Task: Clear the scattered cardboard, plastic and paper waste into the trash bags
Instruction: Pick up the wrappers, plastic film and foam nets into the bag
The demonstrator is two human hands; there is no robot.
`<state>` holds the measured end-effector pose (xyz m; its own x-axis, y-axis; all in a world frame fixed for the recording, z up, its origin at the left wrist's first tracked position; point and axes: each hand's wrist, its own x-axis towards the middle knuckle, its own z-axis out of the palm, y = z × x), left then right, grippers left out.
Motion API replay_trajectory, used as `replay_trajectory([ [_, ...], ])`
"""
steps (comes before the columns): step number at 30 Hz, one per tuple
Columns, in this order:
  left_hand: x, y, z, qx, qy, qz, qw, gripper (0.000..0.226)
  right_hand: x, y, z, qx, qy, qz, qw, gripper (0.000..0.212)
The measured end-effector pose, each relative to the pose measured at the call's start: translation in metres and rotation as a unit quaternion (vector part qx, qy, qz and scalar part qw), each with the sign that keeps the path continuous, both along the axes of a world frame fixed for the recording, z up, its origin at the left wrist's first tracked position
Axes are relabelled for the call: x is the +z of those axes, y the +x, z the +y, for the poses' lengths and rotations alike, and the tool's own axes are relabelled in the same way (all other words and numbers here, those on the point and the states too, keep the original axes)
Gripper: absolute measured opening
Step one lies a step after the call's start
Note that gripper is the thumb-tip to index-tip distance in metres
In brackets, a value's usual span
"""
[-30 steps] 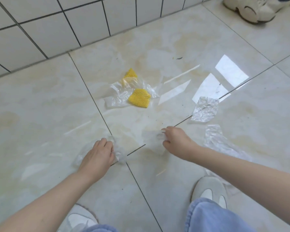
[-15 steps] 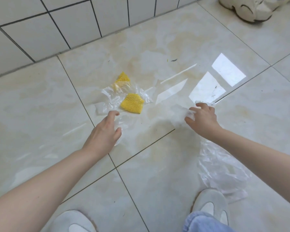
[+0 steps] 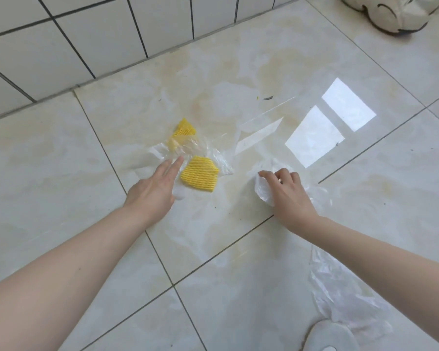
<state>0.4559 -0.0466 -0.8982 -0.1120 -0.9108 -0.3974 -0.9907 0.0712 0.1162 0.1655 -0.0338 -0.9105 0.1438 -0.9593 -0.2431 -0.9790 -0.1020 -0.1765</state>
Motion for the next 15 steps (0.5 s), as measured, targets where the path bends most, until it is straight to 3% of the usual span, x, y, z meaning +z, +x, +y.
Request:
replay_trajectory([
  [5,-0.005,0.002,-0.006,-0.008,-0.060,-0.047,0.997,0.066,-0.003,0.008,-0.010,0.026,-0.020,-0.029,0.999,0.076],
  [10,-0.007,0.007,0.001,0.013,-0.039,-0.027,0.999,0.051,-0.004,0.005,-0.018,-0.025,-0.019,-0.056,0.998,0.075],
  [15,-0.007,0.011,0.018,0.025,-0.040,-0.005,0.999,0.040,0.000,-0.007,-0.021,-0.082,0.005,-0.093,0.992,0.039],
])
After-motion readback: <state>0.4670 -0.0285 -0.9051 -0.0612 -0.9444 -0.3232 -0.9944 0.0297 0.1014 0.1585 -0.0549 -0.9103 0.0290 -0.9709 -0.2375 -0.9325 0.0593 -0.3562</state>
